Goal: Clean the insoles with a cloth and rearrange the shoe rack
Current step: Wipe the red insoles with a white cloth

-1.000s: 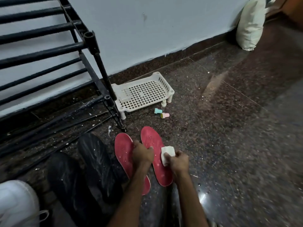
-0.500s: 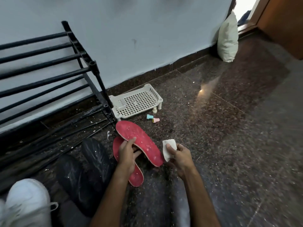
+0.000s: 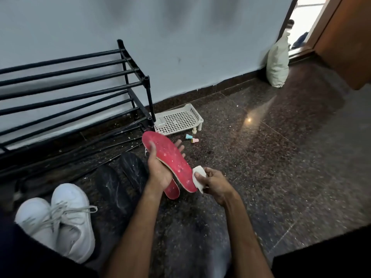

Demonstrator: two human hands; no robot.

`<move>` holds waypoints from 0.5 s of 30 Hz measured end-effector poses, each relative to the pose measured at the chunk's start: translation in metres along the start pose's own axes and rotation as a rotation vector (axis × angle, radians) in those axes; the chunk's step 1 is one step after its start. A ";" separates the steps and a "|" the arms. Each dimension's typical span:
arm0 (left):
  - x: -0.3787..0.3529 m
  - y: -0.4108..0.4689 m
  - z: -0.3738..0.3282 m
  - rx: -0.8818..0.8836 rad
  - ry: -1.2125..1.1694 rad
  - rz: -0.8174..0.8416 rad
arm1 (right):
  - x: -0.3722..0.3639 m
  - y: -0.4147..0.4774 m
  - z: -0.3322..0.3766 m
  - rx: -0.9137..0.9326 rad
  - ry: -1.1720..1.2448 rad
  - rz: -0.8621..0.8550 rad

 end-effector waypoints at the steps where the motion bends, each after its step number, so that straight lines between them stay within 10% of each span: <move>1: -0.004 -0.001 -0.001 -0.009 -0.045 0.045 | 0.000 -0.001 -0.001 -0.015 -0.008 -0.004; 6: -0.016 -0.001 -0.002 -0.062 -0.079 0.137 | 0.022 -0.012 0.010 -0.016 -0.637 -0.589; 11: -0.037 0.004 0.007 -0.029 0.031 0.172 | -0.023 -0.008 0.052 0.315 -0.069 -0.188; 15: -0.040 0.009 0.005 -0.099 0.041 0.179 | -0.023 0.002 0.016 0.044 -0.633 -0.442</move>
Point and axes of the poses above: each hand's wrist, its own y-axis towards the middle knuckle, its own x-axis out of the back of the hand, z = x × y, the point moved 3 cm from there along y, towards the middle knuckle, and after that the axes turned 15 degrees about z, right-handed, at the moved point
